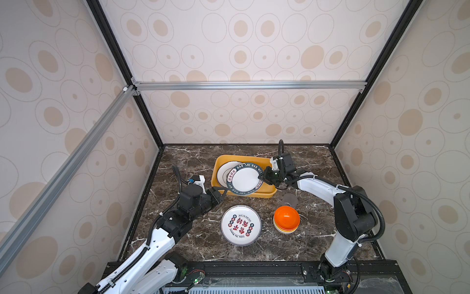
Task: Place the mixed dishes into the plastic bin
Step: 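Carry the green-rimmed plate toward the bin with the right gripper while the left releases, then lower the green-rimmed plate upright against the bin wall with the right gripper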
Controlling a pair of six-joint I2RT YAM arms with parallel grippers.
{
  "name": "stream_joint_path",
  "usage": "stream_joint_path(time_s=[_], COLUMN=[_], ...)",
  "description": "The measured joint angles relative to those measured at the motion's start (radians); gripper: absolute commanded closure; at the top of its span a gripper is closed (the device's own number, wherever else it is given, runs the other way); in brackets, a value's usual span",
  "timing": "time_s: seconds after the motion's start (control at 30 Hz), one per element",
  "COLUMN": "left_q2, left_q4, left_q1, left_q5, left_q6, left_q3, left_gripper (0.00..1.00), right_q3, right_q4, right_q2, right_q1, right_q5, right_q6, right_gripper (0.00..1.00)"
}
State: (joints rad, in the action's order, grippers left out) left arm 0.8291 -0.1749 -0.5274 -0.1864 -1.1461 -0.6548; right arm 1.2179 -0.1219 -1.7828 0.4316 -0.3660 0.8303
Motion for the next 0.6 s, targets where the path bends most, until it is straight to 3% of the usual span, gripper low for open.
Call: stream_joint_path(time_s=[0.6], left_q2=[-0.003], left_q4=[-0.026], left_q1=[0.000], left_q5=[0.010], left_q6=[0.000], left_q3=[0.011], left_gripper=[0.50], right_q3=[0.159], right_q4=[0.043], right_q2=[-0.197], right_q1=[0.000], right_q5=[0.000], right_q6=[0.030], right_gripper=[1.00])
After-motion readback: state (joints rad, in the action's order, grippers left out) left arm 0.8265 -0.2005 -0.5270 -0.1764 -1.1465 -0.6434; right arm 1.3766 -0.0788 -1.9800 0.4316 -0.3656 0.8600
